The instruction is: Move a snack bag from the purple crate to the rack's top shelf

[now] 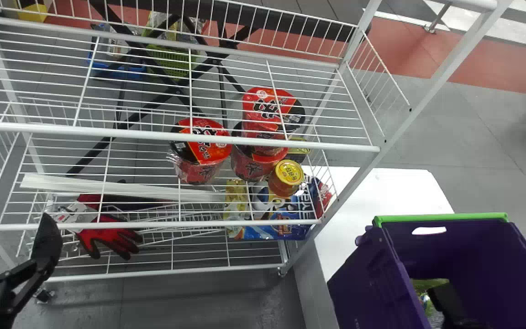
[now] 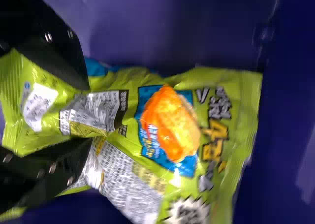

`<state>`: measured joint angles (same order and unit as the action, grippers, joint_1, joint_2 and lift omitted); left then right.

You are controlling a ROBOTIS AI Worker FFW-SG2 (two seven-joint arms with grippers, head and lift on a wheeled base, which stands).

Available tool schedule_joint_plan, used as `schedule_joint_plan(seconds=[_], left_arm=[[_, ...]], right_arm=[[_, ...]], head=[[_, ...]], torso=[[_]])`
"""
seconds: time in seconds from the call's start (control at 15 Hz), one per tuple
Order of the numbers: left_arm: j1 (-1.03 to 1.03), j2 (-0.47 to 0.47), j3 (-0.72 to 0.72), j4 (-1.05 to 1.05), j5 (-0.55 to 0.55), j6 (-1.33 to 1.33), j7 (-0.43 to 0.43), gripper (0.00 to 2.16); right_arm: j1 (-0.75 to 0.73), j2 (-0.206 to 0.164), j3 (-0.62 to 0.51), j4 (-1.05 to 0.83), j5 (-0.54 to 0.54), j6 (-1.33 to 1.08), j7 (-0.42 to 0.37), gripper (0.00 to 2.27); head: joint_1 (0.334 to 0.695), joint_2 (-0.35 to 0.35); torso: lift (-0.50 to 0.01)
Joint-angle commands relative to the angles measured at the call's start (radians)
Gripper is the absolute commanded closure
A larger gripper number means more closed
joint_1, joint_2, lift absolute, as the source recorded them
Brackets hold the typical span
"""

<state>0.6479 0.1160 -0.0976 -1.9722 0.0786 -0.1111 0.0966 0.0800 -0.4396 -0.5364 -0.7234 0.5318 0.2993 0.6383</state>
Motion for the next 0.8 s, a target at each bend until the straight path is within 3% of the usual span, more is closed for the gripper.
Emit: schedule_joint_plan(seconds=[0.0,0.2,0.73], left_arm=[[0.012,-0.001,-0.001,-0.013,0.0,0.0,0.006,0.14],[0.025,-0.007,-0.014,-0.03,-0.013,0.0,0.023,0.14],[0.018,-0.012,-0.03,-0.033,-0.025,0.012,0.031,0.14]], right_arm=[[0.026,0.007,-0.025,-0.036,-0.01,-0.021,0.023,1.68],[0.063,0.007,-0.068,-0.102,-0.013,-0.021,0.165,1.68],[0.112,0.015,-0.076,-0.133,-0.015,-0.07,0.162,1.68]], head=[[0.695,-0.35],[0.695,-0.35],[0.695,-0.35]], torso=[[-0.454],[-0.454],[-0.428]])
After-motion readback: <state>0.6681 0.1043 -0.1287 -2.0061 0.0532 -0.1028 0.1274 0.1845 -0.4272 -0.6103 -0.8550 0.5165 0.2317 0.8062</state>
